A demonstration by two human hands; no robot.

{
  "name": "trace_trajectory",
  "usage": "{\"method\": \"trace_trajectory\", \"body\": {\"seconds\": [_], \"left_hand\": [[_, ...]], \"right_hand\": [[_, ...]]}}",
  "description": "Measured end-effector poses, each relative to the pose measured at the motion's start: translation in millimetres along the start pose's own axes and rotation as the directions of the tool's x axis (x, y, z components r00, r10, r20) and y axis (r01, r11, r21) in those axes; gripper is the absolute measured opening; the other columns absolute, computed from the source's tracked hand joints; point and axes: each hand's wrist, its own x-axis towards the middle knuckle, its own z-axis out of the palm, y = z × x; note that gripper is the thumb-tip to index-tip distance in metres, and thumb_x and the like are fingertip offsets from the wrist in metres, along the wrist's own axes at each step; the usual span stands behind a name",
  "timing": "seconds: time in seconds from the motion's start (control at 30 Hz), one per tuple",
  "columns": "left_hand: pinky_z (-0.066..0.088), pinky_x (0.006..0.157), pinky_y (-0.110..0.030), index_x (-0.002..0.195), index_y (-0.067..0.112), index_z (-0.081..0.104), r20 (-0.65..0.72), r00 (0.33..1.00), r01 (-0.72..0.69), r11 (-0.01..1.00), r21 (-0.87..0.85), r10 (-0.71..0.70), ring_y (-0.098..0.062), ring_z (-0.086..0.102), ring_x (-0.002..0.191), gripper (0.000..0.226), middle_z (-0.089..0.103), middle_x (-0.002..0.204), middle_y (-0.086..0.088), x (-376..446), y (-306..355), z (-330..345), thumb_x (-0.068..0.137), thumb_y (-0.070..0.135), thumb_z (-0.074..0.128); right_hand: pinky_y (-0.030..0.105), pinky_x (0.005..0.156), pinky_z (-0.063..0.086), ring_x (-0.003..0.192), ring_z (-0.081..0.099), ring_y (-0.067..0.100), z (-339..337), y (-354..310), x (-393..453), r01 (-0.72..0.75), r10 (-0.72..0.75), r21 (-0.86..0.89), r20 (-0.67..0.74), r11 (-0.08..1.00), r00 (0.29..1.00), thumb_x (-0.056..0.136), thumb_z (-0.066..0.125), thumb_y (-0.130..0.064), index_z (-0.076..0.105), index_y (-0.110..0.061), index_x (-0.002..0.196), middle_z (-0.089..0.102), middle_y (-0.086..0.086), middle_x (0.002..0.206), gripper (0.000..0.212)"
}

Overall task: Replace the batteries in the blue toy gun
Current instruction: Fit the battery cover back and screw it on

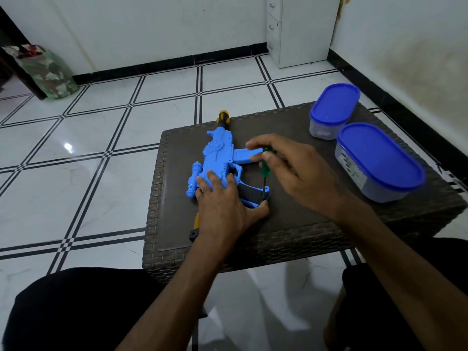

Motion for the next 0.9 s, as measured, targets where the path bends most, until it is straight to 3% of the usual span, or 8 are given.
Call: {"method": "trace_trajectory", "body": {"seconds": [0.17,0.27,0.37,0.47,0.57,0.63,0.77,0.9], "left_hand": [[0.012,0.115,-0.054,0.148,0.018,0.029,0.000,1.000,-0.007,1.000,0.003,0.007,-0.048,0.004,0.144,0.104,0.012,0.157,-0.023,0.3,-0.2,1.7,0.066,0.082,0.044],[0.012,0.115,-0.054,0.148,0.018,0.028,0.005,1.000,-0.007,1.000,-0.001,0.007,-0.047,0.003,0.144,0.106,0.010,0.157,-0.024,0.3,-0.3,1.6,0.064,0.082,0.041],[0.012,0.116,-0.053,0.149,0.019,0.028,-0.001,1.000,-0.003,1.000,0.003,0.003,-0.047,0.003,0.144,0.108,0.009,0.157,-0.024,-0.4,-0.8,2.2,0.062,0.083,0.037],[0.012,0.115,-0.053,0.148,0.019,0.028,-0.011,1.000,-0.005,1.000,0.001,0.005,-0.048,0.003,0.144,0.105,0.010,0.157,-0.024,-0.4,-0.6,3.0,0.065,0.082,0.041],[0.012,0.115,-0.053,0.148,0.018,0.029,-0.012,1.000,-0.001,1.000,-0.009,0.001,-0.048,0.003,0.144,0.107,0.010,0.157,-0.024,-0.1,-0.3,3.1,0.063,0.082,0.039],[0.011,0.115,-0.053,0.148,0.019,0.029,-0.013,1.000,0.003,1.000,-0.016,-0.003,-0.047,0.003,0.144,0.108,0.009,0.157,-0.024,-0.6,-0.6,3.0,0.061,0.082,0.037],[0.009,0.116,-0.053,0.150,0.019,0.026,0.000,1.000,0.000,1.000,-0.016,0.000,-0.047,0.000,0.145,0.107,0.007,0.158,-0.023,0.0,-1.0,2.8,0.066,0.083,0.043],[0.009,0.116,-0.053,0.150,0.018,0.027,-0.011,1.000,-0.007,1.000,-0.015,0.007,-0.047,0.001,0.144,0.106,0.007,0.158,-0.024,-0.3,-0.8,3.2,0.068,0.082,0.045]], "right_hand": [[0.035,0.071,0.053,0.081,0.064,0.012,0.0,2.6,2.1,0.064,-0.076,-0.148,-0.076,0.987,0.994,0.094,0.065,-0.017,0.069,-0.015,0.110,0.068,-0.004,0.096,0.017],[0.034,0.080,0.053,0.095,0.064,0.012,0.2,3.8,1.6,0.047,-0.052,-0.129,-0.037,0.991,0.998,0.098,0.057,-0.023,0.065,-0.013,0.118,0.067,-0.001,0.107,0.023],[0.031,0.093,0.053,0.114,0.063,0.006,-1.8,2.1,0.3,0.012,-0.012,-0.002,0.014,1.000,1.000,0.101,0.045,-0.012,0.061,-0.010,0.129,0.067,-0.001,0.122,0.032],[0.032,0.085,0.058,0.101,0.069,0.008,-3.6,2.5,1.1,0.007,-0.006,0.034,-0.009,0.999,1.000,0.100,0.052,-0.008,0.063,-0.011,0.127,0.070,-0.002,0.112,0.029],[0.033,0.069,0.053,0.081,0.063,0.011,-1.0,7.8,1.7,0.056,-0.073,-0.164,-0.097,0.985,0.993,0.098,0.060,-0.020,0.068,-0.015,0.115,0.065,-0.003,0.095,0.019],[0.037,0.070,0.052,0.084,0.061,0.014,0.4,8.7,1.8,0.055,-0.081,-0.219,-0.112,0.974,0.990,0.099,0.056,-0.025,0.067,-0.014,0.113,0.063,0.000,0.097,0.021],[0.034,0.090,0.054,0.110,0.063,0.009,-3.6,5.5,-1.3,0.018,-0.019,-0.055,-0.030,0.998,0.999,0.100,0.043,-0.009,0.059,-0.008,0.129,0.064,0.001,0.123,0.033],[0.039,0.082,0.059,0.097,0.070,0.012,-6.3,3.9,-1.6,-0.002,0.002,0.017,-0.041,1.000,0.999,0.099,0.053,-0.010,0.060,-0.018,0.128,0.069,-0.003,0.110,0.031]]}}
